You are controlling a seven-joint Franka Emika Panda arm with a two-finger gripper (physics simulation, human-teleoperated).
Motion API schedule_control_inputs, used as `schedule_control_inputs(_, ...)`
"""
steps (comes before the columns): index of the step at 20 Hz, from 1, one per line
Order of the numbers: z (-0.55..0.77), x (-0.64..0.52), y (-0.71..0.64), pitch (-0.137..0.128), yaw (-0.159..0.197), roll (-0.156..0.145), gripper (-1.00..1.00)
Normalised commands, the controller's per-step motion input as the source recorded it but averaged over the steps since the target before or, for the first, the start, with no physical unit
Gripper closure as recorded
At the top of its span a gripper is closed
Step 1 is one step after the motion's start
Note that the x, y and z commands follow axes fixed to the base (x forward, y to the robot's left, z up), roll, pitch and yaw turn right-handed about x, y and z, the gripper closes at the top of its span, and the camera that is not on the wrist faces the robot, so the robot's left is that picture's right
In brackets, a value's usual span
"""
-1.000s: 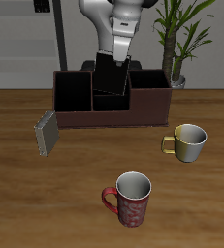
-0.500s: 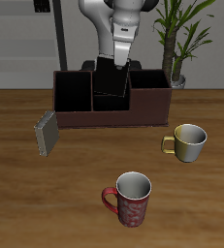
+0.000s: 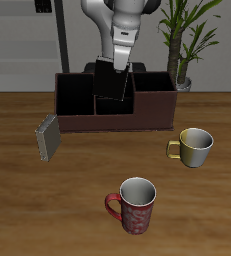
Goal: Place the black book into the back desk caddy's front compartment
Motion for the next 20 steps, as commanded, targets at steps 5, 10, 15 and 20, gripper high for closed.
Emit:
schedule_control_inputs(5, 0.16, 0.03, -0.11, -0.036, 0.019, -0.024, 1.00)
schedule_control_inputs(10, 0.21, 0.05, 0.01, -0.039, 0.012, 0.005, 1.00)
schedule_control_inputs(15, 0.00, 0.03, 0.10, -0.005, 0.007, 0.034, 1.00)
schedule_control_inputs(20, -0.01, 0.04, 0.12, 0.002, 0.002, 0.023, 1.00)
